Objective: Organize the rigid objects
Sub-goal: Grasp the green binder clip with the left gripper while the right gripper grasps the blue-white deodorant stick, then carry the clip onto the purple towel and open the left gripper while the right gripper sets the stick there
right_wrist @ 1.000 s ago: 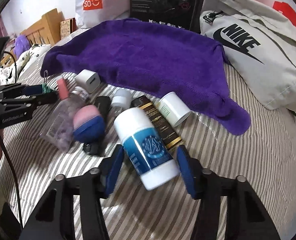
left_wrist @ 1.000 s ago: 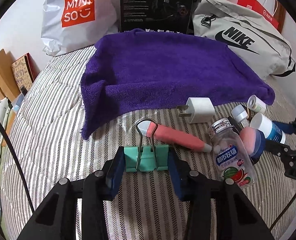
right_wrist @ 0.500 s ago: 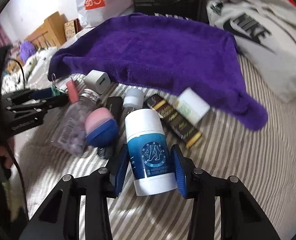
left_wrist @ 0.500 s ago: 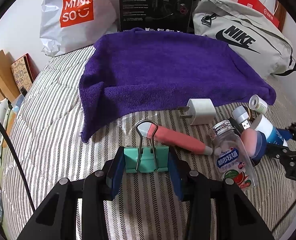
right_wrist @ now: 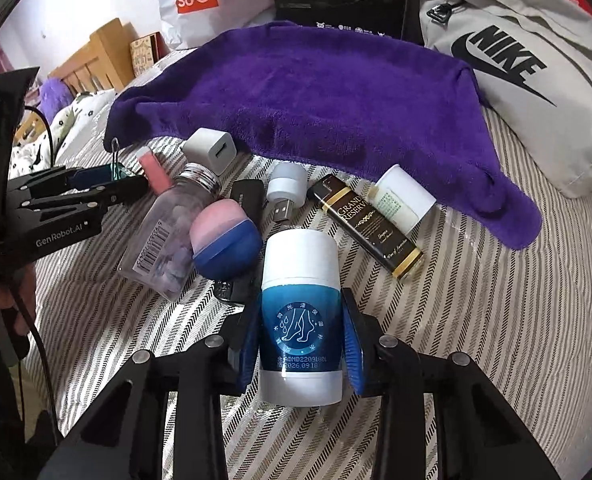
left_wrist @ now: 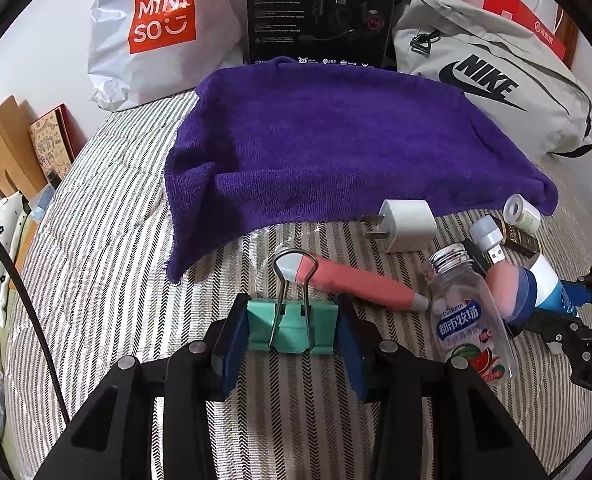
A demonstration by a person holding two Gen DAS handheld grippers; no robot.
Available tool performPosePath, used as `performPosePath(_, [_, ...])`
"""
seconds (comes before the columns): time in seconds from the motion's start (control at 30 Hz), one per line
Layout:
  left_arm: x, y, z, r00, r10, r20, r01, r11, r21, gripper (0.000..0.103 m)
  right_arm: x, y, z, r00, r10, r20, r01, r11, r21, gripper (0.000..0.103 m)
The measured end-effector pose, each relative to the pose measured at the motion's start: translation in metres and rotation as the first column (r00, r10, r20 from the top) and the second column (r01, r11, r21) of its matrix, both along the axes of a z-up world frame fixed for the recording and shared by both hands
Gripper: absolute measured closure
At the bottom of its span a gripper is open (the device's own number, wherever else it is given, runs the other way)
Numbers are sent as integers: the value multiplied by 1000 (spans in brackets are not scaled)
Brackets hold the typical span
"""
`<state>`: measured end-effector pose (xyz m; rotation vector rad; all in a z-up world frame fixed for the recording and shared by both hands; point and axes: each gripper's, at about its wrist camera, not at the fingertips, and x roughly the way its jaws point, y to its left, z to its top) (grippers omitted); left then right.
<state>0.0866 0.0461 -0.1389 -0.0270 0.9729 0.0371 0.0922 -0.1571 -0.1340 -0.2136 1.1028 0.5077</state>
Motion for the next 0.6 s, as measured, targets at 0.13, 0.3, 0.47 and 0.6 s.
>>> performPosePath(0.13, [-6,9,7,1000,-2,-10,2,999,-55,63,-2,-9,5,999,-35,-22,35,999,0,67])
performPosePath(0.3, [-11,19,19,1000,9,-14,-10,996,-85,63,-3,-27,13,997,-73,-22,73,997,6,67])
performPosePath(0.47, [-17,25,26,1000,16,-8,-17,998,-68,63,0,-43,20,994,-104,-25,104,994,22,67])
performPosePath(0.6, [-19,32,31,999,34,-4,-35,998,-59,63,5,-52,24,992,-128,-18,128,991,34,67])
